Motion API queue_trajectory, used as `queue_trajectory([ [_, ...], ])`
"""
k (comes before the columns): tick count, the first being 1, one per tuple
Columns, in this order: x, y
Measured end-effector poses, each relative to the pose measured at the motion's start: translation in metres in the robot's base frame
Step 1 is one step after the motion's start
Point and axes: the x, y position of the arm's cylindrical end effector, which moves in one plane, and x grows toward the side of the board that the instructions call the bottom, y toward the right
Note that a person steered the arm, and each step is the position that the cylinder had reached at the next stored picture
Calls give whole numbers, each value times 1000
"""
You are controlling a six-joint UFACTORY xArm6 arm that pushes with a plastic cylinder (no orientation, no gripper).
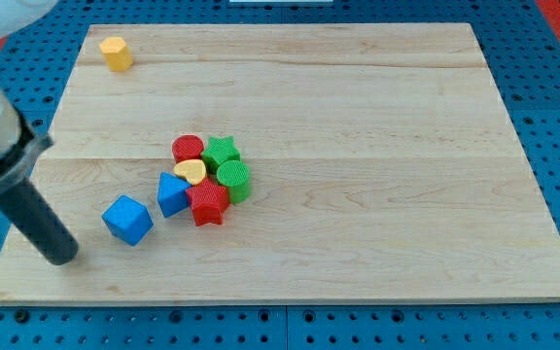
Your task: Slide the blue cube to the blue triangle
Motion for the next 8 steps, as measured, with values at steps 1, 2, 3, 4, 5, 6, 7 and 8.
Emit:
queue_trajectory([
  [1,0,17],
  [2,0,19],
  [3,0,21],
  [4,0,25],
  [5,-10,35],
  [6,-22,45],
  [7,-25,49],
  [8,-25,49],
])
